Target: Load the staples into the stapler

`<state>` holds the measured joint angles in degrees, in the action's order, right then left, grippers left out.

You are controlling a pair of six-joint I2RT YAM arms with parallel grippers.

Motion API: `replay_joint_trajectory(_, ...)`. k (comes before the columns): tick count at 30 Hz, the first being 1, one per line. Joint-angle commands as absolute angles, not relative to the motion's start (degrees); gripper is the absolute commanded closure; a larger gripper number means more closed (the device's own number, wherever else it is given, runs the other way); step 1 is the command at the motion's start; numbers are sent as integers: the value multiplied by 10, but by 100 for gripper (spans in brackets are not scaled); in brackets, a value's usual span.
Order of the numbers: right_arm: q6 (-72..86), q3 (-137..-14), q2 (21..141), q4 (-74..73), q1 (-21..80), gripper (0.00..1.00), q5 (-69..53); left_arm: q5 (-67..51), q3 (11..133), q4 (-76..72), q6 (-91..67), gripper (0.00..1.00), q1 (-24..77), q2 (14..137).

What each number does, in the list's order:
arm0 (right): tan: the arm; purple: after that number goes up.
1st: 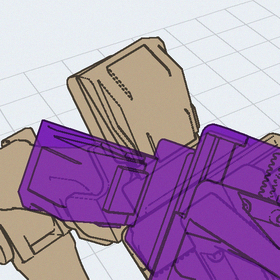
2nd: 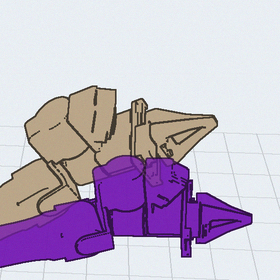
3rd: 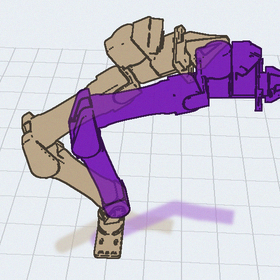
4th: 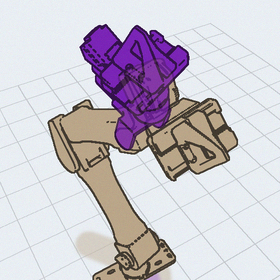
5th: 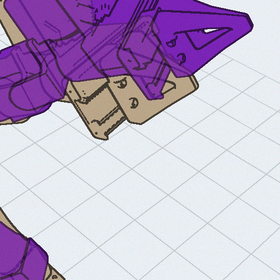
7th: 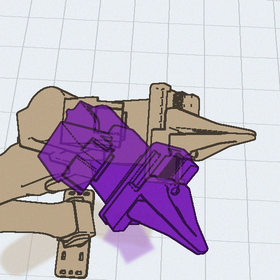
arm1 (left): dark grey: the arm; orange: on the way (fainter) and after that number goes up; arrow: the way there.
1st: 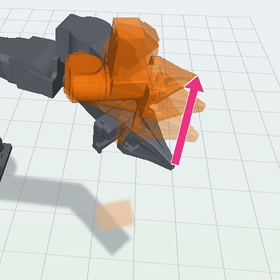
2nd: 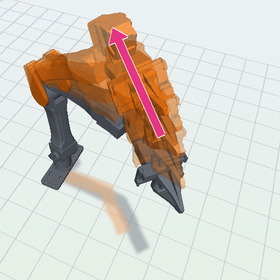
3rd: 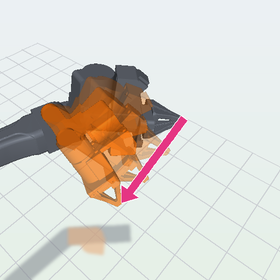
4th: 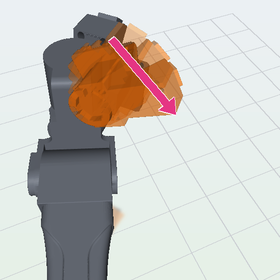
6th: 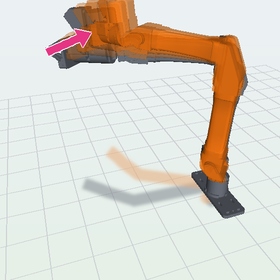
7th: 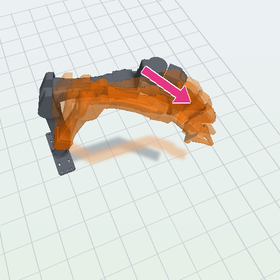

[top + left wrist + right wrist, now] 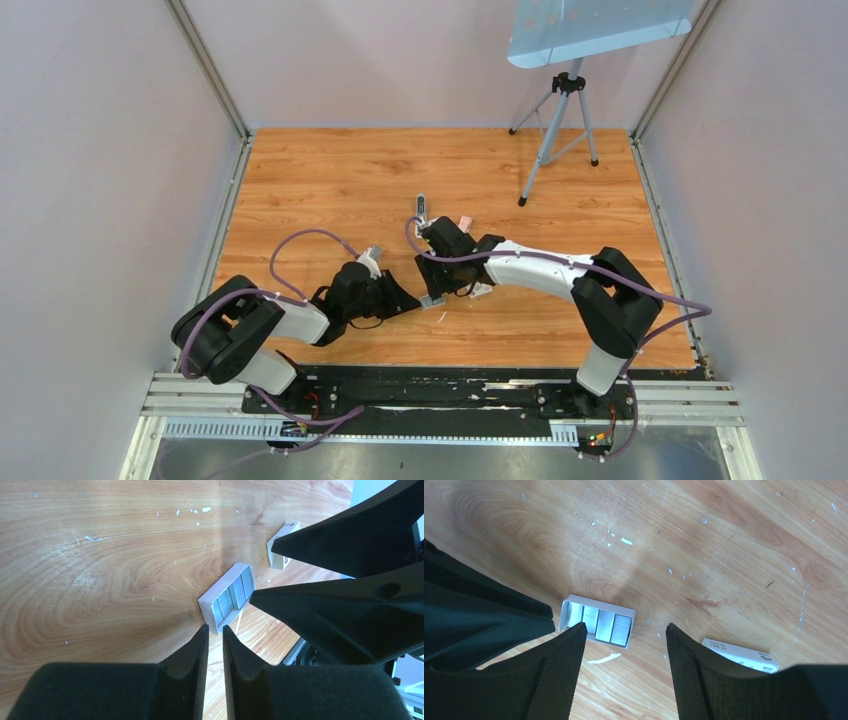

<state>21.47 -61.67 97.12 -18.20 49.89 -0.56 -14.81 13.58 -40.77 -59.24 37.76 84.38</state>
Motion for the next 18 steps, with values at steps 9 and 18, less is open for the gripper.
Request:
replay_joint_trajectory(9,191,-657,1019,-221,542,36,84,-123,128,-390,-590,81,383,817)
replay_joint_trajectory(18,181,-670,1032,-240,562,38,129,-124,130,-385,-586,81,383,815)
